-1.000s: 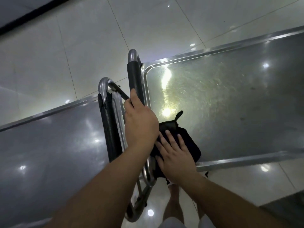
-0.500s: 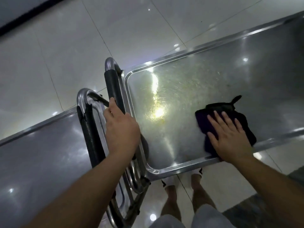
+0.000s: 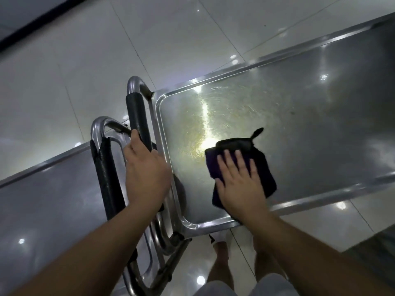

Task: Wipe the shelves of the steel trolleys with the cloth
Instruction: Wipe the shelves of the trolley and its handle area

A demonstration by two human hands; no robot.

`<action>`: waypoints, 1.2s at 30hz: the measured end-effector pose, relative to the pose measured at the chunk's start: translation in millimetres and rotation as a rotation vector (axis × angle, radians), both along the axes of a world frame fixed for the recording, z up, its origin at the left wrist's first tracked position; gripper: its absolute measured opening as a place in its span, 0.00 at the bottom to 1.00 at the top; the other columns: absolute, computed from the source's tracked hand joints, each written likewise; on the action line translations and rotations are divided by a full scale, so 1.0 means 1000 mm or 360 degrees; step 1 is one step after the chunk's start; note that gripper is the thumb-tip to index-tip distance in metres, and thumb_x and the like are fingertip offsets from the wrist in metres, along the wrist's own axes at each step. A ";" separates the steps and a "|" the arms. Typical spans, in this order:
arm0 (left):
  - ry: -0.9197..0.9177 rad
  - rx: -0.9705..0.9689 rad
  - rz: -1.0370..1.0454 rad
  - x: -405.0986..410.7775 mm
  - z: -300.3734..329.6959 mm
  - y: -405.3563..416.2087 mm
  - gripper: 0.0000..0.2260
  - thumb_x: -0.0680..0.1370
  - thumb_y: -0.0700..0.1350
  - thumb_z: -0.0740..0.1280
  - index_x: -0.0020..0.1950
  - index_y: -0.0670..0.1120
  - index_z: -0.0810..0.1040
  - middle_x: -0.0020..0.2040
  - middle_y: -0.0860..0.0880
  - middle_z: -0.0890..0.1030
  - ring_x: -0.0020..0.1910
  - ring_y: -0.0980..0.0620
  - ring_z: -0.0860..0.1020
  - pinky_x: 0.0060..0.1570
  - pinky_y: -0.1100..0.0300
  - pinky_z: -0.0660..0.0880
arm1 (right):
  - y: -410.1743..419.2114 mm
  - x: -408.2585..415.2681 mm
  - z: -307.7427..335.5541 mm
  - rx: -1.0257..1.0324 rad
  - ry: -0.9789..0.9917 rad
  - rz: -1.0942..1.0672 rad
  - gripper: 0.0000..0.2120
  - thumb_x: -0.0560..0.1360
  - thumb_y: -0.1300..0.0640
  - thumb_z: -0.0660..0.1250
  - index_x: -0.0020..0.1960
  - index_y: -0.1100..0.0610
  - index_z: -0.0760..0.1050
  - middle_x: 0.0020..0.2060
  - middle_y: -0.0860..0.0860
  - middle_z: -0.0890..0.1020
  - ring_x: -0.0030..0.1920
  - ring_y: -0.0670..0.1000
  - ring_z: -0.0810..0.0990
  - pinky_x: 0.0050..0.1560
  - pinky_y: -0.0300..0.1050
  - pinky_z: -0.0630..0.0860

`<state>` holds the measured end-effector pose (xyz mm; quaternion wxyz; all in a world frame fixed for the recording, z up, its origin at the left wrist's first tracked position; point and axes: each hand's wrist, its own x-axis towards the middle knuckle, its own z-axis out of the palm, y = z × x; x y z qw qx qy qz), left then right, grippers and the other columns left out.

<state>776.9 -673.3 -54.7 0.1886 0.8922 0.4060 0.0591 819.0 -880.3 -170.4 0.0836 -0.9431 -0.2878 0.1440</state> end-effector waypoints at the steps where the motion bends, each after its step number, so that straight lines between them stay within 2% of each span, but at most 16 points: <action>1: -0.0007 0.0030 -0.0038 -0.001 0.000 -0.001 0.26 0.85 0.43 0.59 0.82 0.47 0.55 0.74 0.35 0.67 0.61 0.34 0.78 0.52 0.40 0.80 | 0.023 -0.015 0.000 0.0036 0.0036 0.0197 0.31 0.84 0.42 0.48 0.84 0.51 0.52 0.84 0.51 0.54 0.84 0.56 0.46 0.81 0.64 0.47; 3: -0.0007 0.0062 -0.0052 0.000 -0.002 -0.001 0.26 0.85 0.45 0.59 0.82 0.48 0.55 0.73 0.36 0.68 0.59 0.36 0.79 0.49 0.45 0.79 | 0.059 -0.030 0.000 0.0075 0.0105 0.0481 0.30 0.85 0.42 0.47 0.85 0.49 0.50 0.84 0.49 0.51 0.84 0.54 0.42 0.81 0.63 0.40; 5: -0.0003 0.0042 0.0017 0.000 -0.005 0.001 0.27 0.85 0.48 0.59 0.83 0.50 0.53 0.73 0.39 0.68 0.58 0.41 0.79 0.46 0.52 0.74 | 0.080 -0.025 0.000 0.0067 0.0151 0.0610 0.30 0.85 0.42 0.47 0.85 0.48 0.48 0.84 0.47 0.48 0.83 0.53 0.41 0.80 0.61 0.35; 9: -0.0024 0.0035 0.0016 -0.001 -0.009 0.004 0.28 0.85 0.49 0.59 0.83 0.52 0.52 0.74 0.42 0.68 0.61 0.42 0.77 0.51 0.51 0.75 | 0.069 0.012 -0.005 0.0084 0.0110 0.0650 0.29 0.85 0.41 0.46 0.84 0.47 0.51 0.83 0.45 0.51 0.83 0.50 0.44 0.81 0.60 0.39; 11: -0.0021 0.0052 0.0004 -0.002 -0.008 0.003 0.28 0.85 0.48 0.60 0.83 0.50 0.53 0.75 0.42 0.67 0.67 0.43 0.74 0.57 0.50 0.74 | 0.047 0.047 -0.006 0.0068 0.0048 0.0483 0.29 0.84 0.41 0.47 0.84 0.46 0.53 0.83 0.44 0.53 0.83 0.49 0.47 0.81 0.59 0.43; 12: -0.0003 0.0071 -0.0006 -0.001 -0.008 0.003 0.29 0.85 0.47 0.60 0.84 0.49 0.53 0.77 0.42 0.66 0.71 0.42 0.71 0.64 0.47 0.74 | 0.033 0.068 -0.005 0.0038 0.0018 0.0372 0.30 0.83 0.41 0.48 0.84 0.45 0.54 0.83 0.44 0.54 0.83 0.49 0.49 0.81 0.59 0.44; 14: 0.0051 0.0106 -0.0037 0.000 -0.006 0.003 0.29 0.85 0.45 0.60 0.84 0.46 0.52 0.82 0.42 0.61 0.80 0.42 0.62 0.77 0.42 0.65 | -0.003 0.114 -0.003 -0.0045 -0.0014 0.0158 0.30 0.83 0.40 0.48 0.84 0.45 0.54 0.83 0.44 0.55 0.83 0.49 0.51 0.81 0.58 0.46; 15: 0.0095 0.0144 -0.0078 0.000 -0.005 0.003 0.30 0.85 0.44 0.59 0.85 0.44 0.52 0.84 0.42 0.57 0.83 0.43 0.57 0.80 0.43 0.59 | -0.025 0.137 -0.002 -0.0089 -0.0016 0.0046 0.31 0.83 0.39 0.46 0.84 0.45 0.53 0.83 0.44 0.54 0.83 0.49 0.50 0.81 0.58 0.46; 18: 0.0218 0.0281 -0.0296 -0.001 -0.004 0.002 0.30 0.86 0.45 0.58 0.86 0.44 0.50 0.86 0.45 0.50 0.85 0.47 0.48 0.82 0.46 0.49 | -0.096 0.195 0.003 -0.0171 0.0009 -0.0290 0.34 0.81 0.37 0.39 0.85 0.46 0.48 0.84 0.46 0.50 0.83 0.51 0.47 0.82 0.58 0.46; 21: 0.0331 0.0347 -0.0447 -0.003 -0.006 0.001 0.32 0.86 0.51 0.57 0.86 0.45 0.48 0.86 0.46 0.47 0.85 0.51 0.42 0.82 0.48 0.44 | -0.136 0.219 0.007 -0.0214 0.0023 -0.0450 0.36 0.80 0.36 0.37 0.85 0.48 0.47 0.84 0.49 0.49 0.83 0.53 0.46 0.82 0.60 0.46; 26: 0.0407 0.0325 -0.0486 -0.001 -0.006 0.003 0.33 0.86 0.58 0.55 0.86 0.45 0.47 0.86 0.47 0.46 0.84 0.52 0.40 0.83 0.47 0.44 | -0.104 0.201 0.007 -0.0187 -0.0019 -0.0582 0.32 0.83 0.40 0.44 0.85 0.51 0.49 0.84 0.51 0.52 0.83 0.56 0.48 0.80 0.63 0.51; 28: 0.0403 0.0311 -0.0481 0.000 -0.005 0.003 0.33 0.86 0.59 0.55 0.86 0.45 0.47 0.86 0.47 0.47 0.84 0.52 0.40 0.83 0.47 0.44 | -0.068 0.179 0.008 -0.0163 -0.0041 -0.0492 0.32 0.84 0.43 0.50 0.84 0.52 0.53 0.84 0.53 0.55 0.83 0.58 0.52 0.79 0.63 0.54; 30: 0.0398 0.0299 -0.0474 0.001 -0.005 0.003 0.33 0.86 0.58 0.55 0.86 0.45 0.48 0.86 0.47 0.47 0.84 0.53 0.40 0.83 0.47 0.45 | -0.022 0.144 0.009 -0.0112 -0.0049 -0.0250 0.32 0.83 0.44 0.54 0.84 0.53 0.54 0.83 0.53 0.56 0.82 0.58 0.53 0.79 0.63 0.54; 34: 0.0366 0.0294 -0.0468 0.000 -0.004 0.001 0.32 0.87 0.56 0.56 0.86 0.45 0.50 0.86 0.47 0.50 0.85 0.52 0.42 0.83 0.47 0.45 | 0.062 0.054 0.004 -0.0001 0.0047 0.0503 0.30 0.85 0.41 0.44 0.85 0.49 0.49 0.84 0.48 0.50 0.84 0.54 0.43 0.80 0.62 0.43; 36: 0.0349 0.0296 -0.0446 0.000 -0.003 0.002 0.31 0.86 0.55 0.58 0.86 0.45 0.52 0.86 0.47 0.52 0.85 0.52 0.44 0.83 0.48 0.45 | 0.089 0.036 0.004 0.0034 0.0090 0.0768 0.30 0.85 0.41 0.44 0.85 0.49 0.49 0.84 0.48 0.50 0.84 0.54 0.43 0.80 0.62 0.42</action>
